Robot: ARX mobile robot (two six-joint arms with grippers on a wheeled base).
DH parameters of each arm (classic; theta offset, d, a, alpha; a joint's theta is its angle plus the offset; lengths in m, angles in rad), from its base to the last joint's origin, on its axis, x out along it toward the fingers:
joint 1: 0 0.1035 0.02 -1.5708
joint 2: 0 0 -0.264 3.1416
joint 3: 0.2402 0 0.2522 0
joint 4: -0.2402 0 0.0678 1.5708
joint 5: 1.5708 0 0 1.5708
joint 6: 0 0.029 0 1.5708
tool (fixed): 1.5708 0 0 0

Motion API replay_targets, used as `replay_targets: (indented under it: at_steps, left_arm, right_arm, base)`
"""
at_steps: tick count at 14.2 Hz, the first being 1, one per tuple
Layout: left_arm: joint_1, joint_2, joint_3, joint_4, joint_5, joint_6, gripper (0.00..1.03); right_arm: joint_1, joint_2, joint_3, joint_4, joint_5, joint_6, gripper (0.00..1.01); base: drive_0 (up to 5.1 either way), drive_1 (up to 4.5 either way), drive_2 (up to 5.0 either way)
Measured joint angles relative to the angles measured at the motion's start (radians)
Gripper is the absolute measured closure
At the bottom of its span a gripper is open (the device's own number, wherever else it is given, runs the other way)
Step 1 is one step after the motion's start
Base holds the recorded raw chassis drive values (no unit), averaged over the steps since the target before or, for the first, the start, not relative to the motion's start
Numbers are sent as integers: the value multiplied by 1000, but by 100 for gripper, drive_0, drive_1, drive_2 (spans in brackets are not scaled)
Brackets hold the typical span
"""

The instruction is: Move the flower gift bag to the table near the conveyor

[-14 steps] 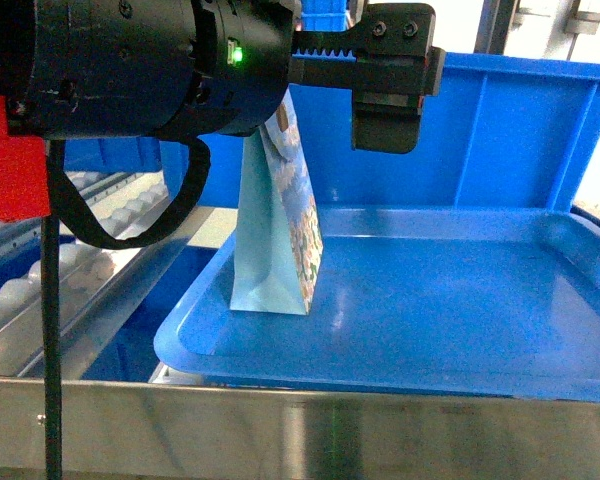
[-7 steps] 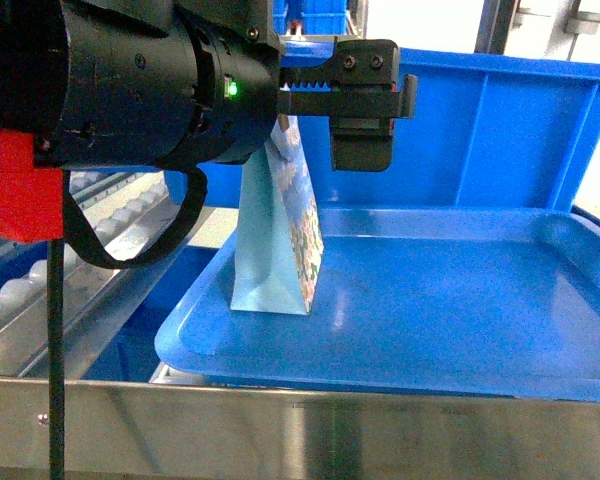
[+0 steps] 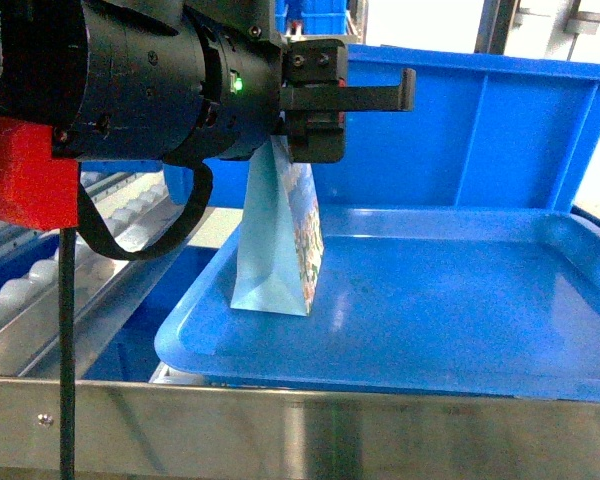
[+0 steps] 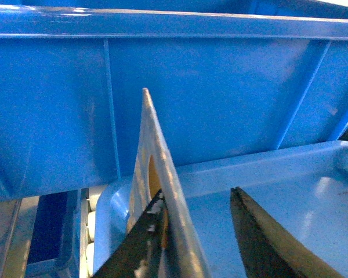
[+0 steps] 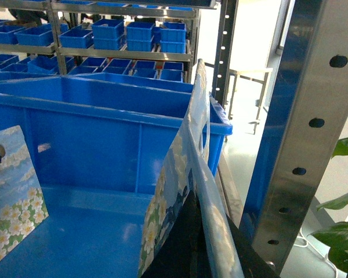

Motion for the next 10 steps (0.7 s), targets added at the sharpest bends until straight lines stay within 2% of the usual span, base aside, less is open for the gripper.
replay_targets:
  at_steps: [2, 3, 4, 8, 10]
  left_arm:
    - [0, 1, 0, -4, -4, -4, 96]
    - [0, 1, 0, -3, -8, -3, 101]
    - [0, 1, 0, -3, -8, -4, 101]
    - [-1, -22, -48, 39, -73, 7, 101]
    - [3, -63, -85, 83, -104, 35, 101]
  right_arm:
    - [0, 0, 0, 0, 0, 0, 99]
    - [0, 0, 0, 0, 0, 0, 99]
    - [0, 0, 0, 0, 0, 0, 99]
    - [0, 0, 0, 0, 0, 0, 99]
    - [0, 0, 0, 0, 0, 0, 99]
  base:
    - [0, 0, 0]
    - [0, 0, 0]
    - [0, 0, 0]
    - [0, 0, 0]
    - [0, 0, 0]
